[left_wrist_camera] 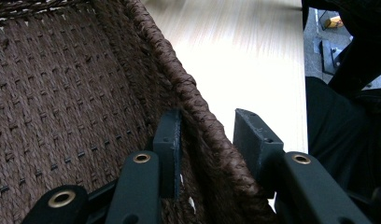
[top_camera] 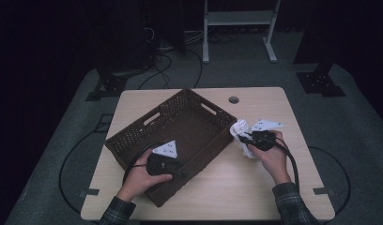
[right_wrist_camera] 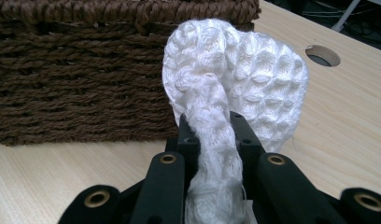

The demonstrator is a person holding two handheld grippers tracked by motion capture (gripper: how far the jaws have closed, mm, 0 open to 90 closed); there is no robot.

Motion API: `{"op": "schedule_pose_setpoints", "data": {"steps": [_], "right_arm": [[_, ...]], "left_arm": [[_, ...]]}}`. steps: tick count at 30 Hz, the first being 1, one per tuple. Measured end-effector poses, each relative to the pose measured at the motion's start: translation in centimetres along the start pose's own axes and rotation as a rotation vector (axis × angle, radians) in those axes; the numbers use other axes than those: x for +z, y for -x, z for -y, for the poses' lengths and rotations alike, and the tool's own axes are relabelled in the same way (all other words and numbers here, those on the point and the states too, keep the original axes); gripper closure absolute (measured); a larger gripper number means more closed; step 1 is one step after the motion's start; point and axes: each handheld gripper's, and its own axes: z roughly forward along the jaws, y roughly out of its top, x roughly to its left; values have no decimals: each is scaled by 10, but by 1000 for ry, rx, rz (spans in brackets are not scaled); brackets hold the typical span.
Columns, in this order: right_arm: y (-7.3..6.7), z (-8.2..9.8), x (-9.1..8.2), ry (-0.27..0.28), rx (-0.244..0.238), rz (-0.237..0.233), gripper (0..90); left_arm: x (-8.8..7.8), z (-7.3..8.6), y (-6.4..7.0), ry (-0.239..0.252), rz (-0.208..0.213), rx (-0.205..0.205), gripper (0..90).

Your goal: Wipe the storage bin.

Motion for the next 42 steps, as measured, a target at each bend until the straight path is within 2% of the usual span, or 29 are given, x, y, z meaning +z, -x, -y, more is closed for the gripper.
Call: {"op": "schedule_pose_setpoints", "data": {"steps": [8, 20, 33, 42], "right_arm": [[-1, 2, 5, -13, 1, -2, 774], [-1, 11, 16, -71, 3, 6, 774], [-2, 21, 28, -128, -1, -11, 774], [-3, 25, 33, -148, 0, -25, 774]], "left_arm": [[0, 0, 0, 0, 1, 3, 622], [0, 0, 2, -2, -11, 19, 626], [0, 0, 1, -2, -6, 14, 622], [0, 0, 1, -4, -5, 14, 620]]}}
